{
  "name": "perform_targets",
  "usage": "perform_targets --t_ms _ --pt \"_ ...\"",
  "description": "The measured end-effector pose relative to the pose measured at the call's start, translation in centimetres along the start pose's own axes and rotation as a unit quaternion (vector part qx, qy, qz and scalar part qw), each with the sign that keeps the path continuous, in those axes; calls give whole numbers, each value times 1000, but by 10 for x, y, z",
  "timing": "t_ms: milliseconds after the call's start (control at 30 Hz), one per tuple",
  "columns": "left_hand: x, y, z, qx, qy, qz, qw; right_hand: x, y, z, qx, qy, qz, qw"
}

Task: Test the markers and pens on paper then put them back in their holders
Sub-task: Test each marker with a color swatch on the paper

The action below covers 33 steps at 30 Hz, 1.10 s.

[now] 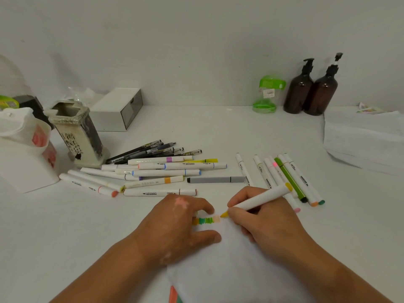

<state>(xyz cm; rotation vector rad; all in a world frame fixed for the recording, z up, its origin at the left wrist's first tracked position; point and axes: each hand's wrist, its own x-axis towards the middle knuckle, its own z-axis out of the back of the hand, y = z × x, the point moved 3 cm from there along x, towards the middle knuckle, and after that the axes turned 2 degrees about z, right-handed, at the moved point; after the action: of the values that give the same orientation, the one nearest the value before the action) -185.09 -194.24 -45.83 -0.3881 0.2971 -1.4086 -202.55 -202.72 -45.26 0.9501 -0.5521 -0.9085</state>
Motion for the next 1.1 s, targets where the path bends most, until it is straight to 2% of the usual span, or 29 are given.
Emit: perform_targets --t_ms 400,1100 --pt "1 1 -1 3 4 6 1000 1 -2 0 -20 24 6 999" --pt "0 -1 1 0 5 4 1000 4 -4 1 -28 2 -1 1000"
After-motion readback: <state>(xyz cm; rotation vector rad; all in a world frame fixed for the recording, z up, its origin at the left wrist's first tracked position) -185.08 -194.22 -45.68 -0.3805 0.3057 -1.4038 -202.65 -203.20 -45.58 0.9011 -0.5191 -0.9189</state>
